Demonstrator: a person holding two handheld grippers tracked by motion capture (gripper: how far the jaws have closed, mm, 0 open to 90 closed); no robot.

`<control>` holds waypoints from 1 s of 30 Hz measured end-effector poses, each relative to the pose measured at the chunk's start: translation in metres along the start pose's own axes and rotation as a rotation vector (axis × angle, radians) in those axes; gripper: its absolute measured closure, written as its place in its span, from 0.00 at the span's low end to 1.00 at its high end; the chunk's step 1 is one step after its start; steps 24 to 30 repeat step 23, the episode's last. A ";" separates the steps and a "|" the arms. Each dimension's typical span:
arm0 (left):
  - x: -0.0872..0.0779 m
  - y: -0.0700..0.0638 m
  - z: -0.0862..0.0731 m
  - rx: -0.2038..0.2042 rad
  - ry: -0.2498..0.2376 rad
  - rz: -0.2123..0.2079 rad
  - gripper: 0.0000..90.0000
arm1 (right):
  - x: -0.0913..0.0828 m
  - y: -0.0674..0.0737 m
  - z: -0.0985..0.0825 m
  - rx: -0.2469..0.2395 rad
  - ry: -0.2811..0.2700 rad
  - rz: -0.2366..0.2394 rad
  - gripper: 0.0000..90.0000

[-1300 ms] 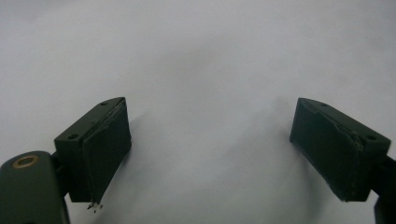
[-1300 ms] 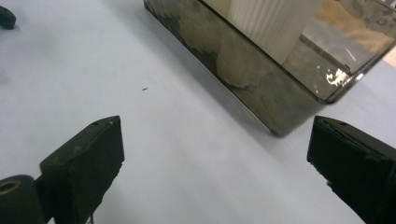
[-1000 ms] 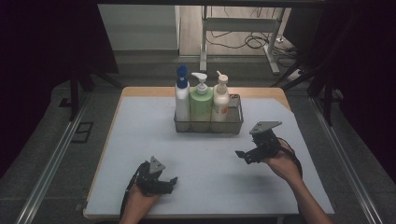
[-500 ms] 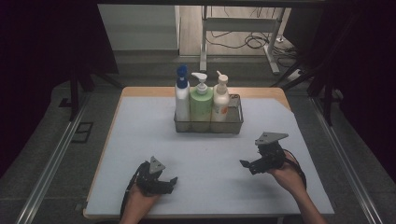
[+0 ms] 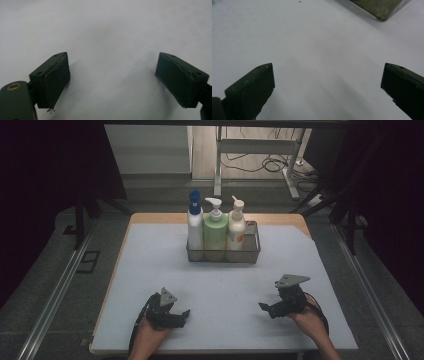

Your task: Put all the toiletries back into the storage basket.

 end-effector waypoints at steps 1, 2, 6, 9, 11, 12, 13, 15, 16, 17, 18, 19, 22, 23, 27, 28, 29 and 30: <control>0.000 0.000 0.000 0.000 0.000 0.000 0.13 | 0.001 0.000 -0.002 -0.003 0.001 0.001 0.00; 0.000 0.000 0.000 0.000 0.000 0.000 0.14 | 0.002 0.000 -0.004 -0.004 0.003 0.004 0.00; 0.000 0.000 0.000 0.000 -0.001 0.000 0.14 | 0.006 0.001 -0.012 0.004 -0.002 0.002 0.00; 0.000 0.000 0.000 0.000 -0.001 0.001 0.14 | 0.009 0.001 -0.018 0.008 -0.002 0.002 0.00; 0.000 0.000 0.000 0.001 -0.001 0.001 0.14 | 0.011 0.001 -0.022 0.009 0.002 0.002 0.00; 0.000 0.000 0.000 0.002 -0.002 0.001 0.14 | 0.011 0.000 -0.023 0.013 0.005 -0.002 0.00; 0.000 0.000 0.000 0.002 -0.002 0.002 0.14 | 0.011 0.000 -0.025 0.014 0.010 -0.003 0.00; 0.000 0.000 0.000 0.002 -0.002 0.001 0.14 | 0.013 -0.002 -0.030 0.017 0.023 -0.009 0.00; 0.000 0.000 0.000 0.003 -0.002 0.001 0.14 | 0.013 -0.002 -0.031 0.030 0.023 -0.004 0.00; 0.000 0.000 0.000 0.003 -0.002 0.001 0.14 | 0.012 -0.003 -0.031 0.036 0.019 -0.005 0.00; 0.000 0.000 0.000 0.003 -0.001 0.001 0.14 | 0.013 -0.003 -0.031 0.034 0.021 -0.005 0.00; 0.000 0.000 0.000 0.003 -0.001 0.001 0.14 | 0.013 -0.002 -0.031 0.027 0.025 -0.008 0.00; 0.000 0.000 0.000 0.004 0.000 0.002 0.14 | 0.013 -0.002 -0.032 0.027 0.023 -0.009 0.00; 0.000 0.000 0.000 0.002 0.000 0.001 0.13 | 0.013 -0.002 -0.031 0.027 0.024 -0.010 0.00; 0.000 0.000 0.000 0.002 0.000 0.001 0.13 | 0.013 -0.002 -0.031 0.027 0.024 -0.010 0.00; 0.000 0.000 0.000 0.002 0.000 0.001 0.13 | 0.013 -0.002 -0.031 0.027 0.024 -0.010 0.00; 0.000 0.000 0.000 0.002 0.000 0.001 0.13 | 0.013 -0.002 -0.031 0.027 0.024 -0.010 0.00; 0.000 0.000 0.000 0.002 0.000 0.001 0.13 | 0.013 -0.002 -0.031 0.027 0.024 -0.010 0.00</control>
Point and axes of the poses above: each handheld gripper's, and its own axes: x roughly forward along the jaws, z roughly out of its top, y roughly to its left, the point moved 5 cm from there along x, roughly forward along the jaws, and after that the axes turned 10 degrees about -y, right-handed, at the moved point
